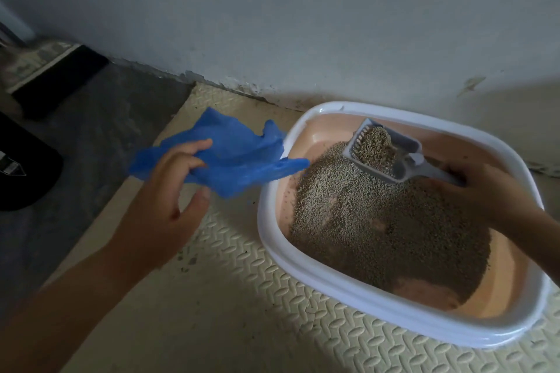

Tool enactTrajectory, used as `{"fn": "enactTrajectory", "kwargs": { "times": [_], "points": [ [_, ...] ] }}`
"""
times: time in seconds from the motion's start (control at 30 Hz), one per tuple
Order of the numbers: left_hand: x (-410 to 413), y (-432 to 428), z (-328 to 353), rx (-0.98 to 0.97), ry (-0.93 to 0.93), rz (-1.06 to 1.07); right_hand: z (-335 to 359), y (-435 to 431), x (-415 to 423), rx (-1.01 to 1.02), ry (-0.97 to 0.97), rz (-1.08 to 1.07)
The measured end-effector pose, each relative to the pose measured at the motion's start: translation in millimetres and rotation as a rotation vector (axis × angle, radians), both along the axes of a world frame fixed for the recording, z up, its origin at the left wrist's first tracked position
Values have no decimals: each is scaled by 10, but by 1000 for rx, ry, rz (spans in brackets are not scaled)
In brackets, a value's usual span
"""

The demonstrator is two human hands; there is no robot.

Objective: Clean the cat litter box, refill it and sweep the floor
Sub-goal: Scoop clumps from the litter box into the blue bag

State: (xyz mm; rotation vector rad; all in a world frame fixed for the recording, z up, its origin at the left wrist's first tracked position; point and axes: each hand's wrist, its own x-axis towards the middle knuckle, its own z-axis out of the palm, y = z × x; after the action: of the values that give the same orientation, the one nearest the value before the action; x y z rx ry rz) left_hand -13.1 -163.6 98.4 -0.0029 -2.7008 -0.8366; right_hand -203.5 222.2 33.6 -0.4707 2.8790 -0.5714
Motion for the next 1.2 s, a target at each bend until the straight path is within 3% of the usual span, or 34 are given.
{"fn": "enactTrajectory", "kwargs": {
  "times": [0.1, 0.2, 0.3, 0.53, 0.8, 1.2],
  "points": [
    [126, 205, -210, 118, -109, -57, 20, 19, -16, 7, -1, -13],
    [94, 377, -399, 214, -196, 32, 27, -3, -11, -5, 17, -16],
    [-30, 433, -496, 199, -225, 117, 34, -31, -2, -8, 53, 9],
    [-155, 475, -507, 134, -245, 37, 211, -183, 64, -42, 140, 88],
    [-127, 593, -643, 211, -223, -4, 283, -587, 206, 40, -39, 227],
    [-168, 516, -750, 320, -412, 152, -35, -809, 297, 167, 3, 307]
  ]
}}
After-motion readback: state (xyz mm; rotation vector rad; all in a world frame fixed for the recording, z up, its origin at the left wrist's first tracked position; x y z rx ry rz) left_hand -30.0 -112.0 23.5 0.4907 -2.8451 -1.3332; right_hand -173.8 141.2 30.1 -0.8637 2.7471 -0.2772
